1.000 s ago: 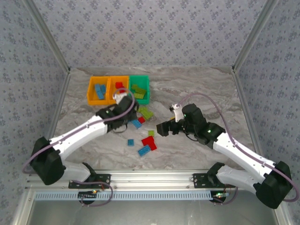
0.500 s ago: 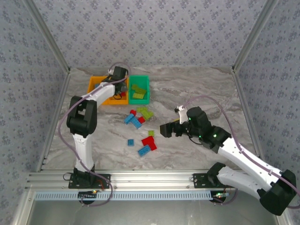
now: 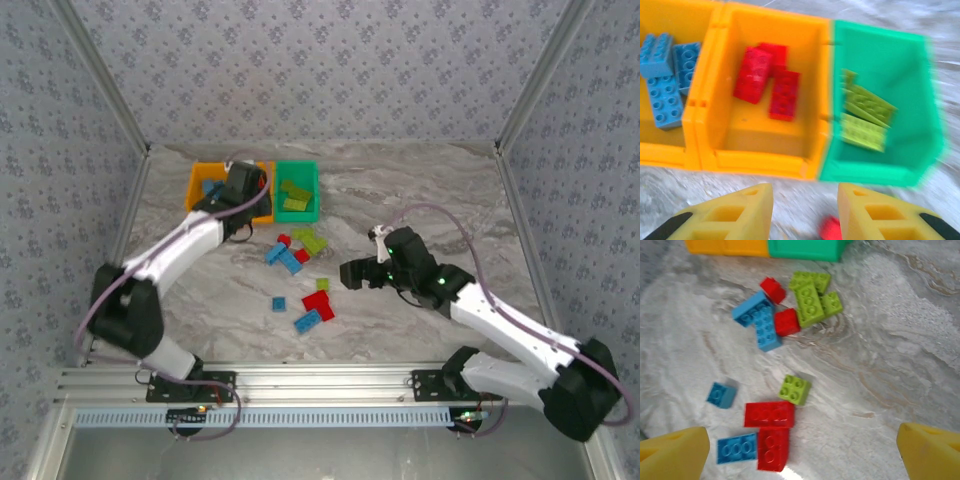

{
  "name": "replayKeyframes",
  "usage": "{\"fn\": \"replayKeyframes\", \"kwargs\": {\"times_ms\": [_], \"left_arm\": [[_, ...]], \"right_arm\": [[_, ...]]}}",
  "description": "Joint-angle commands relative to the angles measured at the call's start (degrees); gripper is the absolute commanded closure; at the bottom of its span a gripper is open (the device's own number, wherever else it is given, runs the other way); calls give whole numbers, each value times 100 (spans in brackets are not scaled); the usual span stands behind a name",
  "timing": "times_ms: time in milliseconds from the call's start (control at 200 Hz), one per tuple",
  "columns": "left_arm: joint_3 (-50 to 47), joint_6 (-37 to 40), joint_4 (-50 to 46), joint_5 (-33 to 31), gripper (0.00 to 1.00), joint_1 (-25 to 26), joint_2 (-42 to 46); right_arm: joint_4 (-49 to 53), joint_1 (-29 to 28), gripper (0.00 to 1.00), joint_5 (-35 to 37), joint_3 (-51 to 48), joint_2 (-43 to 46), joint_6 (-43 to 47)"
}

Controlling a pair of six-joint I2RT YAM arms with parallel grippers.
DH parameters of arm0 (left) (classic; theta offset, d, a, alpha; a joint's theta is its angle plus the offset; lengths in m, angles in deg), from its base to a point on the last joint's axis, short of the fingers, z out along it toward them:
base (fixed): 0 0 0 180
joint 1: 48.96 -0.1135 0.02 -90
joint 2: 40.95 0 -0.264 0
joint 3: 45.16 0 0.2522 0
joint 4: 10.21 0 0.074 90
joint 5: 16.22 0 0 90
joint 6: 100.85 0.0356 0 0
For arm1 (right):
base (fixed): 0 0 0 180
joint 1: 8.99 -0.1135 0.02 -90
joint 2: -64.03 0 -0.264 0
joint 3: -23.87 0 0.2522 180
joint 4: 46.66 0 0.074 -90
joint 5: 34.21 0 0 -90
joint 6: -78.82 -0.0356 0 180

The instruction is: Sort the legos into containers by color

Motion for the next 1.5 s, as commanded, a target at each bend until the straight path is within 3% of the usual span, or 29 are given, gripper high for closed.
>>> {"fn": "replayKeyframes", "kwargs": {"times_ms": [0,140,245,415,485,635,715,954,1134,1299,1494], "left_arm": [[-570,318,-253,-244,62,789,1039],[-1350,607,-558,-361,61,1703,1958],[-2025,791,-335,-425,60,2037,2426],[-3052,1061,609,-936,59,2051,2842],[-3342,1215,984,-1061,53,2006,2889],[-3815,1546,1508,-1066,49,1943,2967],[-3945,1644,1511,-1141,48,1929,3100],[-4375,1519,1521,-1462,26,1860,4102],[-4680,1411,1576,-1514,13,1682,4824],[-4805,1324,1584,-1530,4,1545,5032],[-4868,1323,1725,-1581,1,1485,4918]], "right_arm": [[-332,-54,2,354,409,-686,315],[-547,-50,6,358,1051,-2008,695],[-580,-59,15,166,1756,-3034,920],[-425,-112,28,343,3015,-4483,1150],[-241,-139,30,485,3450,-4973,1209],[81,-183,35,722,4150,-5692,1227],[172,-216,45,796,4370,-5934,1200],[426,-401,70,1260,4585,-6048,1129],[211,-517,72,1596,4101,-5070,1098],[-1075,-565,72,1640,3285,-4025,1084],[-2049,-367,72,1965,3623,-4447,1346]]}}
